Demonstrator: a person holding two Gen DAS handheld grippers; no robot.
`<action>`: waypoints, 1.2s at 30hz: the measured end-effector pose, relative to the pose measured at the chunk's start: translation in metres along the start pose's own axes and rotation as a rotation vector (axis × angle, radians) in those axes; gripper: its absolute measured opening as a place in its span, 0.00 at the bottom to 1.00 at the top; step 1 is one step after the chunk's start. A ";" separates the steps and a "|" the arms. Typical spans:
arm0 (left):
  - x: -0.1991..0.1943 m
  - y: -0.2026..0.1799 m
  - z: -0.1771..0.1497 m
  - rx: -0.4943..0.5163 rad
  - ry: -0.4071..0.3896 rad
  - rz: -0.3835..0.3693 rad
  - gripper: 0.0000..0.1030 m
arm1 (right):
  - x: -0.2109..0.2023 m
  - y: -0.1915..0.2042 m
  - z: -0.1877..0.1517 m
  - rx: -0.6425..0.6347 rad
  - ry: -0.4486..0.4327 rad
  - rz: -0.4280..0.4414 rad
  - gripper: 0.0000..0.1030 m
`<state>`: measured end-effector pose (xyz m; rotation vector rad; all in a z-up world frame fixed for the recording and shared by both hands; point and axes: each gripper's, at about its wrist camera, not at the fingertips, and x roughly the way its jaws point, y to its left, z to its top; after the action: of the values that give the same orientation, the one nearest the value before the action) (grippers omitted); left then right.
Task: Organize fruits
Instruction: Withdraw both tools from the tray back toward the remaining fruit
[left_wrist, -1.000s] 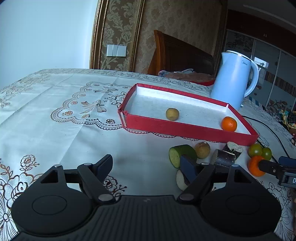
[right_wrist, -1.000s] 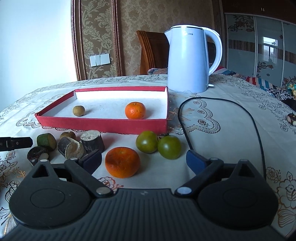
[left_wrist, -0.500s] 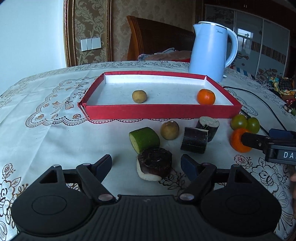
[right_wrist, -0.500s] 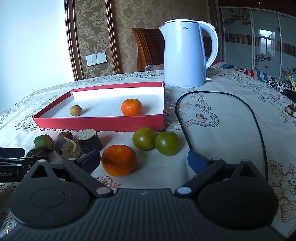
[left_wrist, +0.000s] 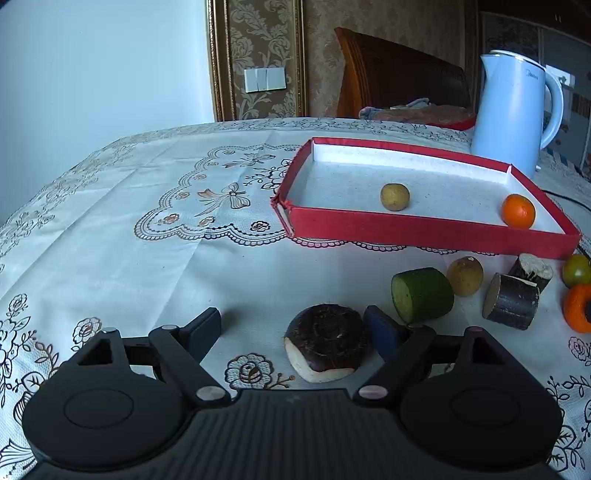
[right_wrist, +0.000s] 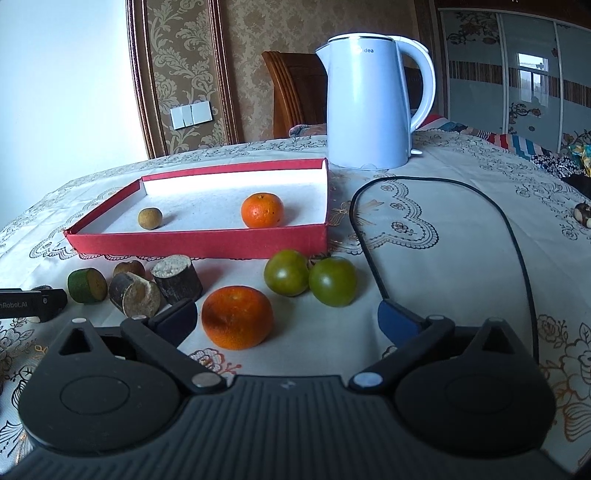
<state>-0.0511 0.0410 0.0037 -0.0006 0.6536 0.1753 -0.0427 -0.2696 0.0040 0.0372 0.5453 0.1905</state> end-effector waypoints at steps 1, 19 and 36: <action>0.000 -0.001 0.001 0.004 0.000 0.000 0.82 | 0.000 0.001 0.000 -0.006 0.001 -0.003 1.00; 0.003 0.004 0.000 -0.028 0.015 -0.056 0.95 | 0.008 0.019 0.003 -0.103 0.054 -0.067 1.00; 0.004 0.003 0.000 -0.025 0.018 -0.062 0.98 | 0.017 0.029 0.007 -0.153 0.092 -0.065 0.95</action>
<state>-0.0487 0.0449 0.0015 -0.0463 0.6689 0.1241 -0.0299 -0.2383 0.0035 -0.1388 0.6210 0.1709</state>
